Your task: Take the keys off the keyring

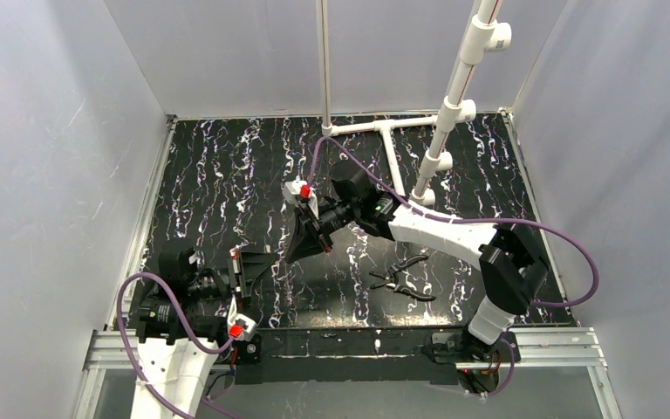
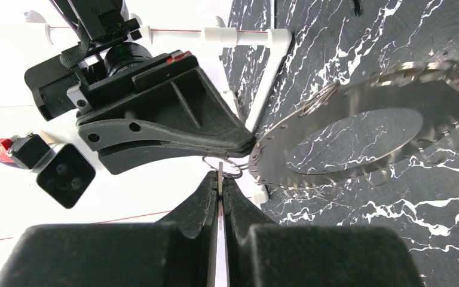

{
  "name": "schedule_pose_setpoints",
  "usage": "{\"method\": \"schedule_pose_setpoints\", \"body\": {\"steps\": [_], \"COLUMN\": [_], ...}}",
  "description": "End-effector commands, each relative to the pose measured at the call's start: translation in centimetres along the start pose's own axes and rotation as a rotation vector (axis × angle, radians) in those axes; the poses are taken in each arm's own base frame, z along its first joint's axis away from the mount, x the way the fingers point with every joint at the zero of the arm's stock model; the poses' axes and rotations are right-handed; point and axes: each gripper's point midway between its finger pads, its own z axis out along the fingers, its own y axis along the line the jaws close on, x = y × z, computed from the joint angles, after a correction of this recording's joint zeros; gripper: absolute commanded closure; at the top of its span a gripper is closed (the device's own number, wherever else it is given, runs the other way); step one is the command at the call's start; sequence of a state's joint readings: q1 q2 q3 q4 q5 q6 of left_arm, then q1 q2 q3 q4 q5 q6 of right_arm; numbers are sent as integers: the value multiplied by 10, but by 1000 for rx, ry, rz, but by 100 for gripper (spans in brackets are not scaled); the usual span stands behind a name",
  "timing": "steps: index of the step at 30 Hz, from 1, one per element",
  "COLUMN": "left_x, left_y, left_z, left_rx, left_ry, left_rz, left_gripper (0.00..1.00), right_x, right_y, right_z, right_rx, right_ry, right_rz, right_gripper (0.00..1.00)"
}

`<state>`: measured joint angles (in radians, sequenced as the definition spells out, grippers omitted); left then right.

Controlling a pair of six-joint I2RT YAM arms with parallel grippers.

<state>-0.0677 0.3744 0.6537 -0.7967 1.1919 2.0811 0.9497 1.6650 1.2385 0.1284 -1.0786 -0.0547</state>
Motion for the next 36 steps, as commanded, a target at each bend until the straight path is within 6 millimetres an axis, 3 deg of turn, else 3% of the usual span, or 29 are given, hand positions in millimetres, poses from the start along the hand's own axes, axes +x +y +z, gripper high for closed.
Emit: {"method": "schedule_pose_setpoints", "body": {"steps": [1,5,9,13,17,20,23,26,31,36], "left_x": [-4,-1,6,14,22,27,23,17,13,5], "left_y": [1,-13,-19,-22,-22,-28,-39,-37,-35,-19], "left_z": [2,4,1,-6,-15,-22,-24,-20,-12,-2], "left_rx": [-10,32,64,80,55,54,68,44,-11,-58], "left_ry": [-24,-12,33,106,194,264,290,272,242,143], "left_rz": [147,162,102,-45,-348,-591,-819,-1025,-1312,-1529], "left_gripper": [100,99,73,69,58,56,50,46,46,50], "right_x": [-39,-43,-40,-33,-34,-35,-36,-38,-41,-46], "right_y": [6,6,4,-1,-3,-3,-2,-2,-2,-6], "right_z": [-8,-8,-9,-12,-14,-15,-17,-17,-20,-22], "right_rx": [15,17,34,67,79,83,80,81,95,129], "right_ry": [-100,-107,-93,-47,-20,-1,14,23,41,40], "right_rz": [-38,-35,-30,-68,-91,-105,-104,-111,-132,-145], "right_gripper": [99,99,99,99,99,99,99,99,99,99]}}
